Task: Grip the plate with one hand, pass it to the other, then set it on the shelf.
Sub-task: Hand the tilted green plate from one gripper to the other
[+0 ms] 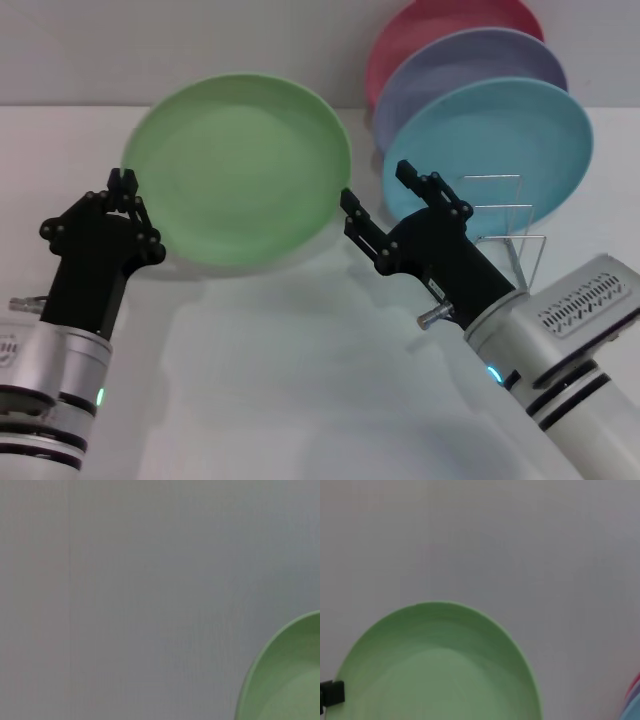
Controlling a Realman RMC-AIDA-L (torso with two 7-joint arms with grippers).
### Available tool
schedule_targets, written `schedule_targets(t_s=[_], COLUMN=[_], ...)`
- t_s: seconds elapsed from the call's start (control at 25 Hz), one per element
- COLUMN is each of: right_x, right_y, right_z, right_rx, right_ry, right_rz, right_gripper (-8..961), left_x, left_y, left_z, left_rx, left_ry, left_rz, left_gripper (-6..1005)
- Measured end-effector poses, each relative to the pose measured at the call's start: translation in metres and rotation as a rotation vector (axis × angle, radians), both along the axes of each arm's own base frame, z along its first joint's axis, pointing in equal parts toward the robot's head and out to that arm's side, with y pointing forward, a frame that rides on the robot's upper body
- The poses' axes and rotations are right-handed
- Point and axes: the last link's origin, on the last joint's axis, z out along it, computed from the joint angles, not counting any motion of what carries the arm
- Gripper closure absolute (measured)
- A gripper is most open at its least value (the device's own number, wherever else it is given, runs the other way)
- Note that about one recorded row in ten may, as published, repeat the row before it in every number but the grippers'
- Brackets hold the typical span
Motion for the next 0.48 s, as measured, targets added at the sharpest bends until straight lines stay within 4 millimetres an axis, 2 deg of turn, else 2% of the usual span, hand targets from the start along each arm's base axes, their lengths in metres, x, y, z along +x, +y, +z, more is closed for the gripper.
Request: schedule_targets(t_s=[0.48], right_x=[-0.004], right_y=[0.012], right_z=[-0.003], right_rx=[-0.021], right_ry=[-0.027], right_rz=[-0.010], right_gripper=[227], left_x=[0.001], left_y=[-0.008], left_z=[-0.003], left_rx=[0.002], left_ry=[-0.008], left_rz=[0.013], left_gripper=[915])
